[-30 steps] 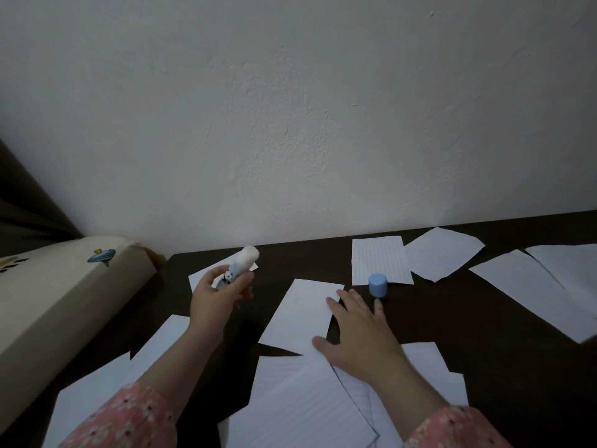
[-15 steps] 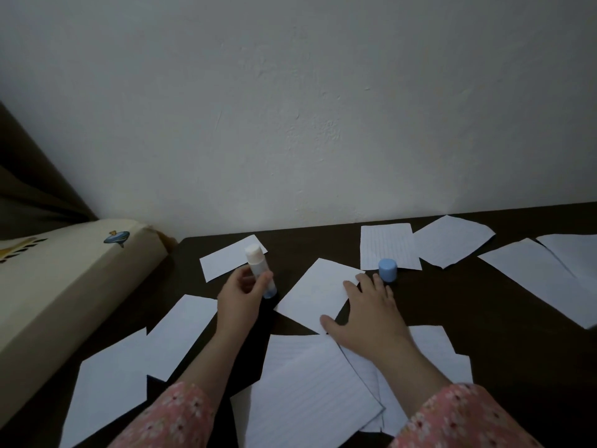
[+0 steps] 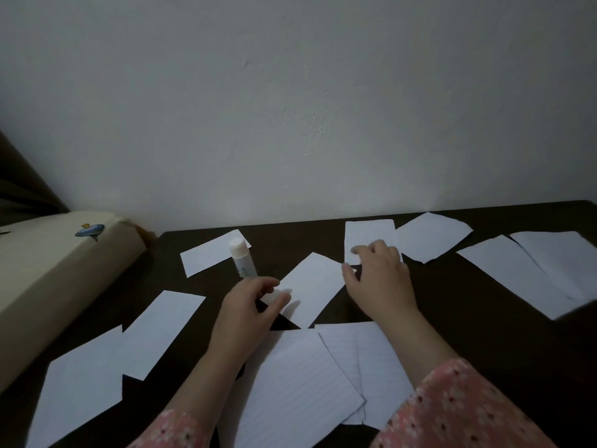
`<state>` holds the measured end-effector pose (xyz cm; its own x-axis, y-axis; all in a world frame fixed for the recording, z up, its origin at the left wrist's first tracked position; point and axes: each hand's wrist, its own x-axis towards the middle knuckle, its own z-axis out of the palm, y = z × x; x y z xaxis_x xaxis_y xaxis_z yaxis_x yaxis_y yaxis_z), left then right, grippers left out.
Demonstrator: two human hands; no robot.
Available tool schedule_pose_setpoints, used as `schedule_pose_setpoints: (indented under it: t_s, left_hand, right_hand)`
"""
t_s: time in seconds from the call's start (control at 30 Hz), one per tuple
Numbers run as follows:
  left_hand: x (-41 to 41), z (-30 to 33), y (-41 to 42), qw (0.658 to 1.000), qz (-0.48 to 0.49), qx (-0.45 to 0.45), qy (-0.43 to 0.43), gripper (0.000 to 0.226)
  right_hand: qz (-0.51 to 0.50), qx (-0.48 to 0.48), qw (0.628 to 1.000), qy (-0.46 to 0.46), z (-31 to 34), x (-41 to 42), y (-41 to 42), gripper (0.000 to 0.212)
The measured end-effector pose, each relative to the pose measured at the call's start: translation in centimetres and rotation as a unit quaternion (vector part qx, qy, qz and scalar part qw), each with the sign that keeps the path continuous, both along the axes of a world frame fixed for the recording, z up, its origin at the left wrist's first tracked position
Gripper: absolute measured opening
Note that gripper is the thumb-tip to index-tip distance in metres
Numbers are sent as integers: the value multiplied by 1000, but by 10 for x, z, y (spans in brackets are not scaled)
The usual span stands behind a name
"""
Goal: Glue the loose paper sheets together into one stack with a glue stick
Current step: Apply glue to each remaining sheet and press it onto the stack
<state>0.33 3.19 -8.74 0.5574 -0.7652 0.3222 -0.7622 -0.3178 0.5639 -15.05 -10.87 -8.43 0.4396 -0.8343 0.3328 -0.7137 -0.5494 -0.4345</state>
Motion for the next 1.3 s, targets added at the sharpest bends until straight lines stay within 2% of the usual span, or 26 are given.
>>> schedule_pose_setpoints:
  t_s: [0.1, 0.2, 0.27, 0.4, 0.6, 0.73, 0.83, 1.17, 1.3]
  left_hand:
    - [-3, -1, -6, 998, -14, 53, 11, 37]
    - [-4, -3, -11, 997, -22, 70, 6, 40]
    - [-2, -4, -13, 997, -29, 76, 2, 38]
    - [0, -7, -13, 995, -41, 93, -4, 36]
    - [6, -5, -11, 991, -80, 109, 4, 36]
    - [9, -5, -9, 988, -98, 121, 9, 37]
    - [11, -6, -8, 988, -100, 115, 16, 36]
    - [16, -7, -12, 990, -85, 112, 17, 32]
    - [17, -7, -14, 989, -76, 128, 8, 33]
  right_hand:
    - [-32, 44, 998, 16, -4, -15, -20, 43]
    - [-36, 93, 994, 37, -7, -26, -33, 56]
    - [-34, 91, 994, 53, -10, -31, -39, 56]
    - [-27, 75, 995, 65, -14, -36, -42, 42]
    - [-31, 51, 992, 115, -10, -37, -42, 43]
    - [-14, 110, 980, 162, -15, -43, -42, 55]
    - [-13, 140, 969, 202, -18, -42, -43, 55]
    - [-78, 112, 987, 79, -18, -43, -41, 40]
    - [-100, 91, 989, 57, -17, -44, -40, 37]
